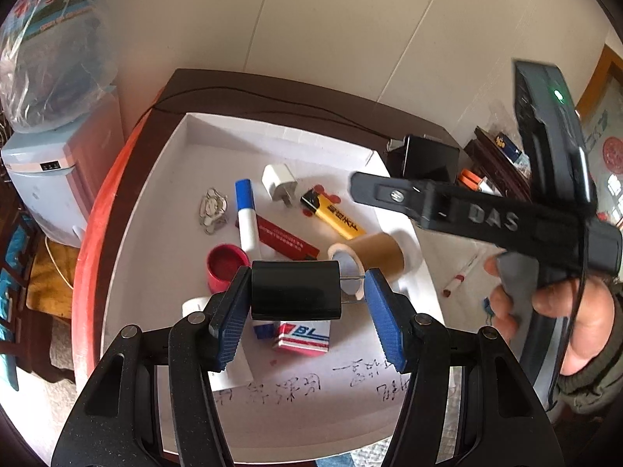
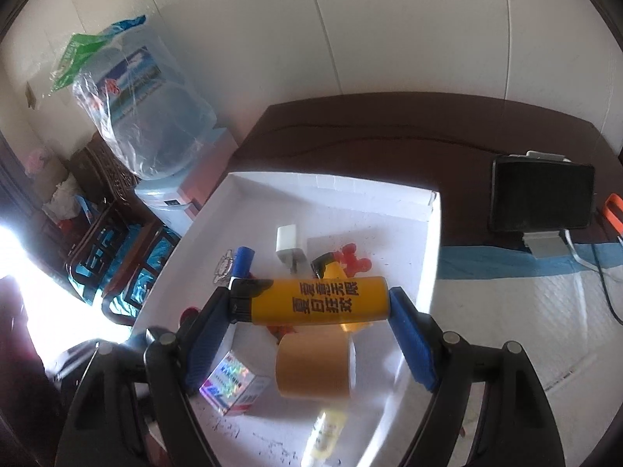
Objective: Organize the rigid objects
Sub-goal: 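Lower and release the black charger block and yellow tube into the white tray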
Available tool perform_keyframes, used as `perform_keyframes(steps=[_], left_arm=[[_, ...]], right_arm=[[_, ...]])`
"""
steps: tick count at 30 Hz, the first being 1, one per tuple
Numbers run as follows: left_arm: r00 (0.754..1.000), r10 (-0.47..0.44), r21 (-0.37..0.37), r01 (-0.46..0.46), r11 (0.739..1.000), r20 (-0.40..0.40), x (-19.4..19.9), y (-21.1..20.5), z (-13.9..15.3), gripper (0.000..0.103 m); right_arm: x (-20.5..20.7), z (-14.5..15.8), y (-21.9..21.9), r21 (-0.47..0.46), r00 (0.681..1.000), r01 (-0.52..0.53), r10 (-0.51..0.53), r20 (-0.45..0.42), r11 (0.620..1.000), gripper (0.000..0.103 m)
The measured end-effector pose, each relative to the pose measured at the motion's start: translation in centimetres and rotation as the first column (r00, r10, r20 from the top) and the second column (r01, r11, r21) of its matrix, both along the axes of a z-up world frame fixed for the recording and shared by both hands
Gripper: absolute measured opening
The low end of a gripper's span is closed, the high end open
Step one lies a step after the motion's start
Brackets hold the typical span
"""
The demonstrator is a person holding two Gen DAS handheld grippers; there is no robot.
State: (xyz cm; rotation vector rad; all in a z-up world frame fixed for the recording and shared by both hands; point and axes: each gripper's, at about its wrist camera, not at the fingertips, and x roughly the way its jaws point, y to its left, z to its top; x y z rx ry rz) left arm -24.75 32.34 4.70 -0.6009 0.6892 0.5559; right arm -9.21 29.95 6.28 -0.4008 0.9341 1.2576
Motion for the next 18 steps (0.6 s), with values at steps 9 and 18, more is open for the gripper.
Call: perform_keyframes(steps=[9, 18], left_arm=[[1.000, 0.005, 0.036, -0.006, 0.999, 0.014, -0.1, 0.0, -0.1, 0.059], [0.999, 0.026, 0.062, -0.028, 0.998, 0.037, -0.7, -0.2, 0.5, 0.095]], right_arm=[[-0.5, -1.0, 1.5, -0.027, 1.000, -0.003, 0.004, 0.027, 1.000, 0.081], [-0.6, -0.2, 1.3, -0.004, 0.998, 0.046, -0.046, 0.048, 0.999, 0.092]])
